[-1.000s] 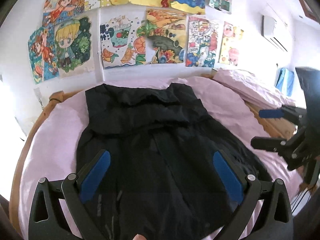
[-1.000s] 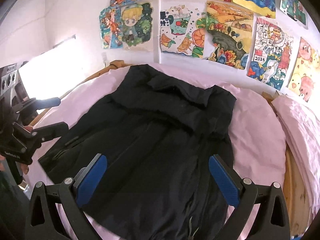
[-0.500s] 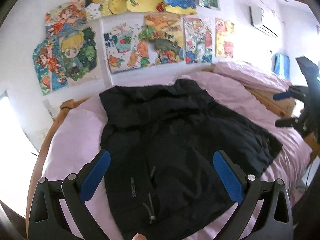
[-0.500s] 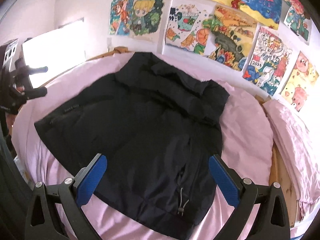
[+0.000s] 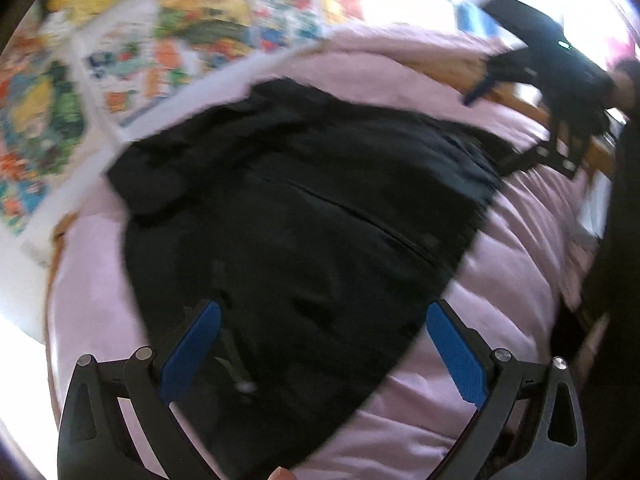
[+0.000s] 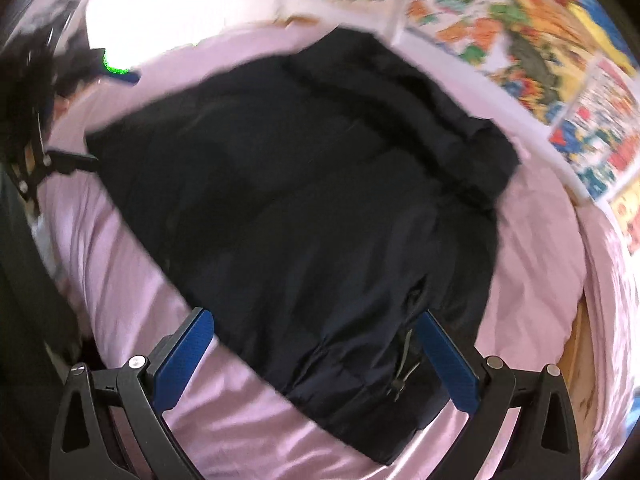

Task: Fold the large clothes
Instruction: 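Lower both grippers to the jacket hem by the drawstring and grasp it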

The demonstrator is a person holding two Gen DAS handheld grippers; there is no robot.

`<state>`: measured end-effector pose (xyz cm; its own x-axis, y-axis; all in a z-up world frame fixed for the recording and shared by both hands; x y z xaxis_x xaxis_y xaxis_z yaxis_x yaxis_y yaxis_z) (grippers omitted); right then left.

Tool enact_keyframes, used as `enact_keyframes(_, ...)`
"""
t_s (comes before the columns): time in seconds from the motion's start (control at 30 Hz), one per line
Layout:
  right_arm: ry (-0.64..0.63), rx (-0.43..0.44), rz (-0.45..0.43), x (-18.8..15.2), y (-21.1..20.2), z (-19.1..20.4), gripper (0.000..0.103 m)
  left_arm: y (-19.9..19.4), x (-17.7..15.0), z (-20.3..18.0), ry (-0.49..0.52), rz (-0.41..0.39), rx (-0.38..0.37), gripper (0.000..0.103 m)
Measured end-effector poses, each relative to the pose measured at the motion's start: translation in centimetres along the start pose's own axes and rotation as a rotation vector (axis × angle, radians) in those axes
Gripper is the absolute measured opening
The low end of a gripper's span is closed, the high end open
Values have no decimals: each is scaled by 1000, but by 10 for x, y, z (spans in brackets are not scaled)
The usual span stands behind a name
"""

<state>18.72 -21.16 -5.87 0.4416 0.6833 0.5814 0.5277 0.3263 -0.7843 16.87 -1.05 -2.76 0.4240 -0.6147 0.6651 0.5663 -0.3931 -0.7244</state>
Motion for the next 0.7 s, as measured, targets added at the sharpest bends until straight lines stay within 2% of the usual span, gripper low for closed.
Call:
enact_keyframes(0.07, -54, 11, 70, -10, 10, 6, 103, 5, -7, -8, 49, 37, -28, 101)
enact_keyframes(0.2, -153, 10, 179, -31, 25, 14, 103, 13, -19, -16, 146, 85, 13, 101)
enact_keyframes(0.4, -250, -68, 323, -59, 48, 14, 103, 36, -41, -11, 175, 215, 47, 101)
enact_keyframes(0.53, -300, -135, 383, -74, 61, 6, 103, 40, -52, -10, 220, 258, 42, 101)
enact_keyframes(0.7, -307, -142, 397, -77, 64, 6, 103, 43, -57, -8, 259, 265, 73, 101)
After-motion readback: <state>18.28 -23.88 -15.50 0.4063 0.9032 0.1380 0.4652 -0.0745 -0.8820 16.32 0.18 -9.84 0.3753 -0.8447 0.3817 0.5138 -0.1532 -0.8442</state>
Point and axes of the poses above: each gripper's, at about its wrist camera, not at the fingertips, and y roughly the way its jaws point, z to its left, x to its top, the point moved 2 cm from there along y, roughly the way its jaws point, and after that the axes turned 6 degrees about -z, right-handed, at the moved point
